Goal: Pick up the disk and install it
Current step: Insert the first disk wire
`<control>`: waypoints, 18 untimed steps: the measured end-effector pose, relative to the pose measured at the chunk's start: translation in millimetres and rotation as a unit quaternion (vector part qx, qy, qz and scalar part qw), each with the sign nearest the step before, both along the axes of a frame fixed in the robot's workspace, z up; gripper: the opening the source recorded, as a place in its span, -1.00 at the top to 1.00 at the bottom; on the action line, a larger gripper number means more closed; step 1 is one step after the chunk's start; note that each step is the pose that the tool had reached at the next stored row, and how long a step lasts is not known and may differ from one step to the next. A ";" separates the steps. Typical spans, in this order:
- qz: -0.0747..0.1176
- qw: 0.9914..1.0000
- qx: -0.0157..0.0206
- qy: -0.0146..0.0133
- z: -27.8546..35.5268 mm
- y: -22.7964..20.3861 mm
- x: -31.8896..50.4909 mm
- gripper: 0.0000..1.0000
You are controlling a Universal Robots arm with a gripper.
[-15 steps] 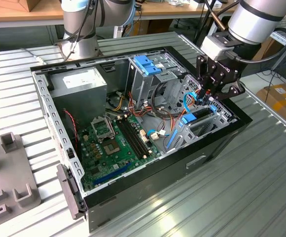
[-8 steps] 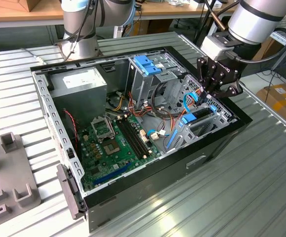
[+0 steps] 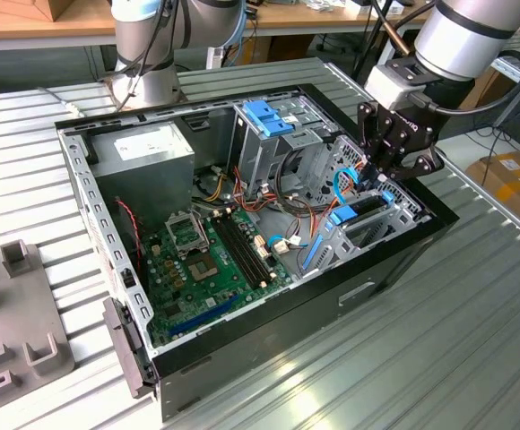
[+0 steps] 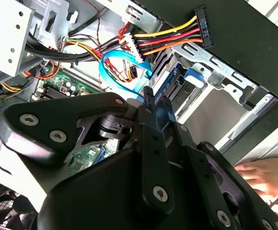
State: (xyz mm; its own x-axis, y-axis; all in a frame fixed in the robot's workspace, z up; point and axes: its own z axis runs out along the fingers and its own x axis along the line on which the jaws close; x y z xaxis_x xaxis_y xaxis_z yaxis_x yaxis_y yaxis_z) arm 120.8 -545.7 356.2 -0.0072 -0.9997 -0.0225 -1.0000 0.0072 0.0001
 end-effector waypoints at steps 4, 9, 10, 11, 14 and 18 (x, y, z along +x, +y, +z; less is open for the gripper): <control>0.000 1.000 0.017 0.000 0.0 -0.1 0.0 0.52; 0.000 1.000 0.017 0.000 0.0 -0.2 0.0 0.52; 0.000 1.000 0.017 0.000 0.0 -0.2 0.0 0.52; 0.000 1.000 0.017 0.000 0.0 -0.2 0.0 0.69; 0.000 1.000 0.017 0.000 0.0 -0.2 0.0 0.69; 0.000 1.000 0.017 0.000 0.0 -0.3 0.0 0.69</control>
